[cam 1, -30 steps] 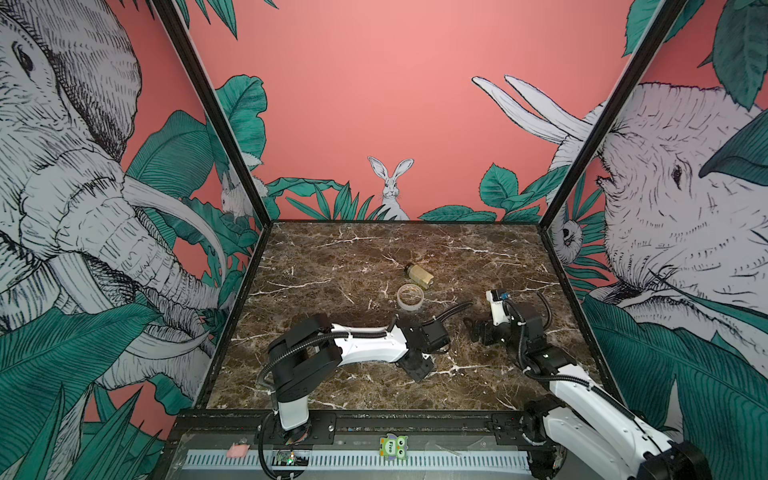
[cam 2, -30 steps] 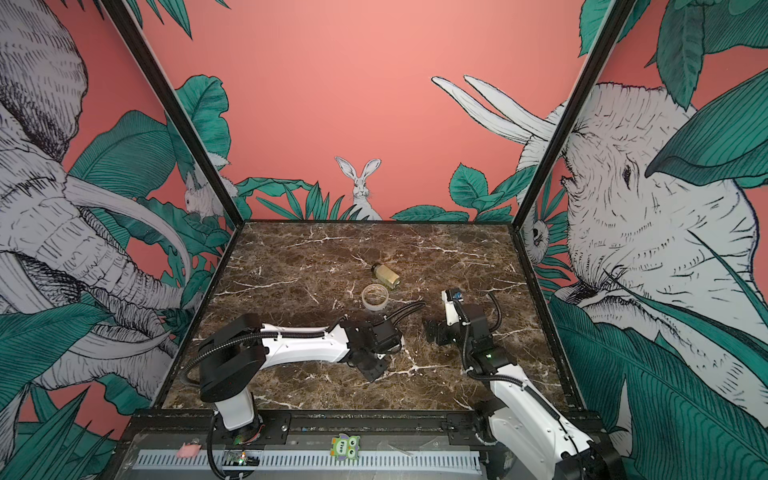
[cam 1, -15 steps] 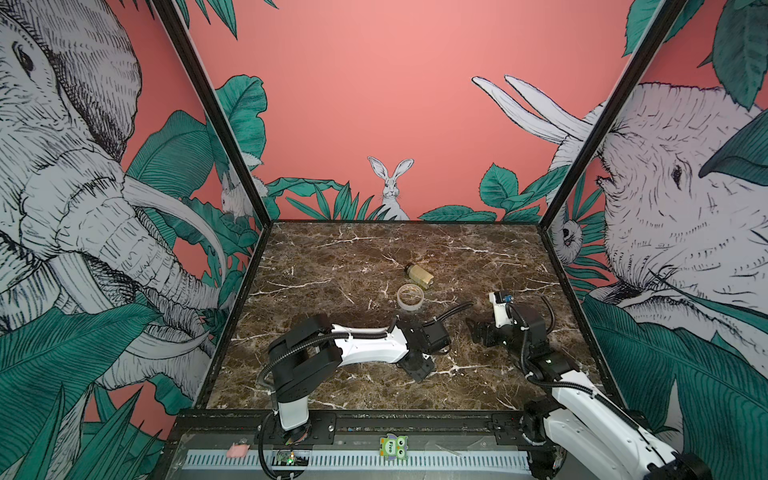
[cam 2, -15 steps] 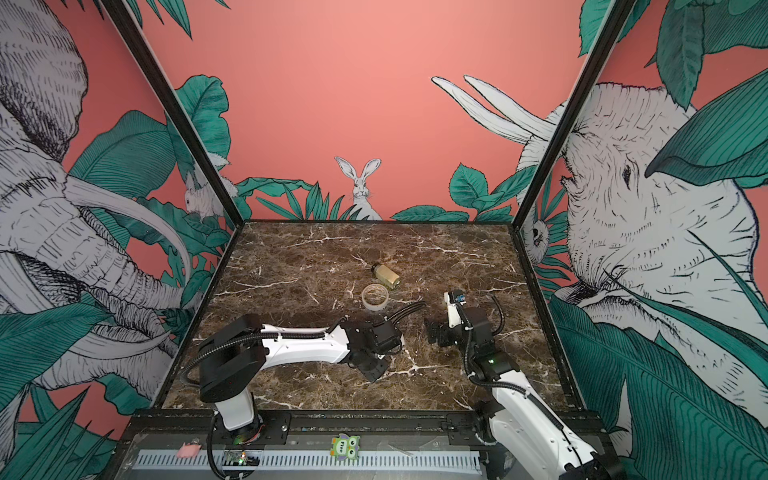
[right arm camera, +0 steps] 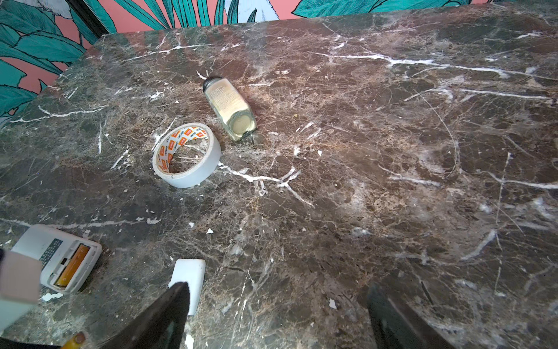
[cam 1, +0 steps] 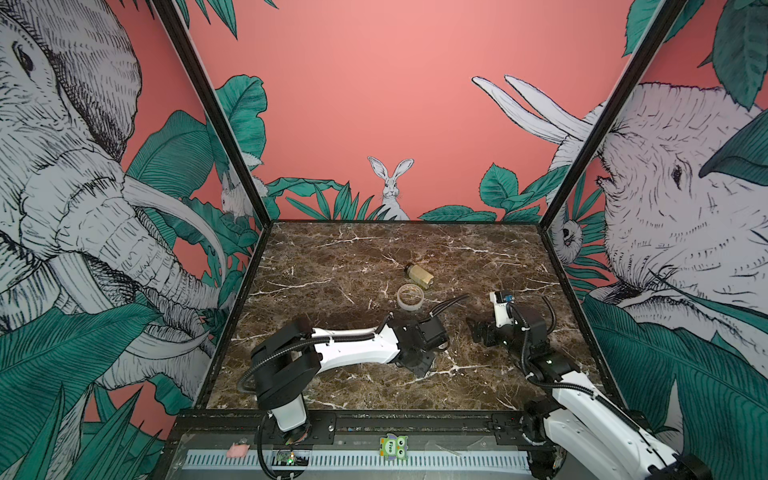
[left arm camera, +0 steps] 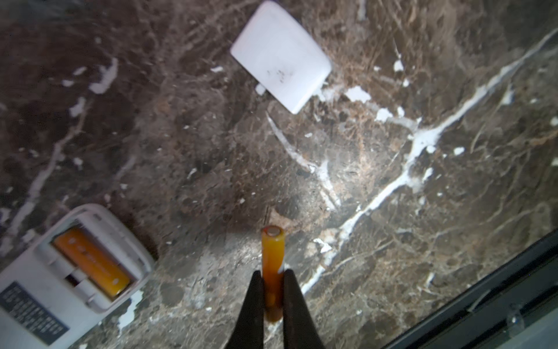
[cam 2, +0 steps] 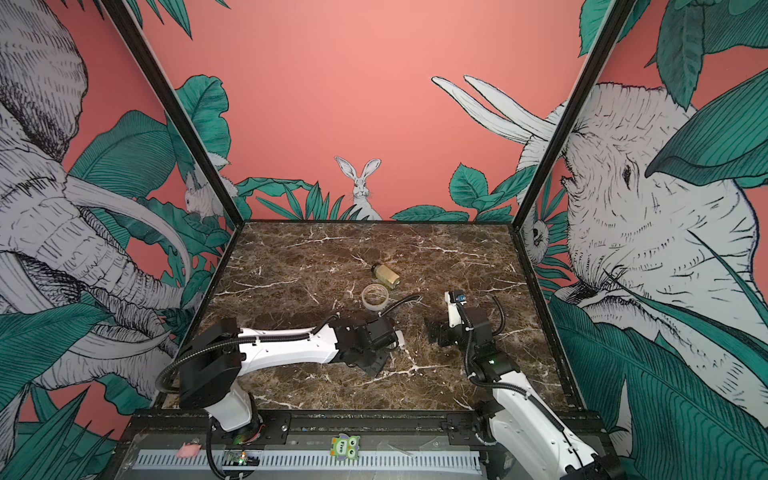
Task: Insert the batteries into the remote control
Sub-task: 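Lower the left gripper and grasp the orange battery on the table, then carry the held battery with the left gripper over the remote's compartment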
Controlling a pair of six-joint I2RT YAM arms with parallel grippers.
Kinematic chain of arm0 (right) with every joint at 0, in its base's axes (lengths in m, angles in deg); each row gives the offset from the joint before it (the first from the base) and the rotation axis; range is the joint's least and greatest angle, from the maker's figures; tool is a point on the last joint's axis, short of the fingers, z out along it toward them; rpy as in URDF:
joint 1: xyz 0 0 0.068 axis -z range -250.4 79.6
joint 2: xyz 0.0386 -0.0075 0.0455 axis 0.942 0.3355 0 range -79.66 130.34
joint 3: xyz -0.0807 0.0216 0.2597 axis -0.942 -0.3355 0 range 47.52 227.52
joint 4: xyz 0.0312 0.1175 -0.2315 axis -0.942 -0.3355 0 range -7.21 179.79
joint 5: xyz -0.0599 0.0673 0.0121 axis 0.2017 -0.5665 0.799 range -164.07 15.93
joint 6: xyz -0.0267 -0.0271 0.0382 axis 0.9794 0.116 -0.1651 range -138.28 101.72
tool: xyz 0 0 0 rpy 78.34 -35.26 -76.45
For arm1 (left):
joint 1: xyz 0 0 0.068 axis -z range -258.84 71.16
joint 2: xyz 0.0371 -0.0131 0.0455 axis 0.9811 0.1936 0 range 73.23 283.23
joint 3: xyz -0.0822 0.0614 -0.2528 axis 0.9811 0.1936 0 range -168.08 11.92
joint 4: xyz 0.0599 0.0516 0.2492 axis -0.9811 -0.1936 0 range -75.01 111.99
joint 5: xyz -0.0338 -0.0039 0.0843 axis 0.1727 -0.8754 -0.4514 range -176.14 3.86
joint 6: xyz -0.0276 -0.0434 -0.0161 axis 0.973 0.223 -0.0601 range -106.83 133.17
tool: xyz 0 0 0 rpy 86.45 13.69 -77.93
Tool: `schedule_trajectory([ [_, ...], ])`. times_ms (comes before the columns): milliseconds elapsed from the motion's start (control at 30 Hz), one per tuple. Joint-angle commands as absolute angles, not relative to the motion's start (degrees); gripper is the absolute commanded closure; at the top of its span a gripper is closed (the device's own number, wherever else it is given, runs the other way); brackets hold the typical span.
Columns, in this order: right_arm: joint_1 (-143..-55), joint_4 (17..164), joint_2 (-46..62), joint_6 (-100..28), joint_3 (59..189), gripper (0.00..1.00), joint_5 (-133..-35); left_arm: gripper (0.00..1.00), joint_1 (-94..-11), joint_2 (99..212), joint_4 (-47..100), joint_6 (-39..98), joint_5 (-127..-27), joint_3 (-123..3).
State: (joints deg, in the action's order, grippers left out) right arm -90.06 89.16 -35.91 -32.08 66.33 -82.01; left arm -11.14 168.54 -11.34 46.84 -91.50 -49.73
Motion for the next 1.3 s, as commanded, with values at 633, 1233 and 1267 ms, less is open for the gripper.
schedule_trajectory([
  [633, -89.8, 92.2, -37.7, -32.0, 64.5, 0.1, -83.9, 0.98, -20.2, 162.8, -17.8, 58.9, -98.7, -45.4],
  [1233, -89.8, 92.1, -39.0, -31.9, 64.2, 0.09, -84.2, 0.97, -21.2, 167.2, -16.0, 58.4, -96.7, -45.7],
  [1267, -89.8, 92.1, -39.1, -32.0, 64.2, 0.09, -84.2, 0.97, -21.2, 167.4, -15.7, 58.3, -96.5, -45.7],
])
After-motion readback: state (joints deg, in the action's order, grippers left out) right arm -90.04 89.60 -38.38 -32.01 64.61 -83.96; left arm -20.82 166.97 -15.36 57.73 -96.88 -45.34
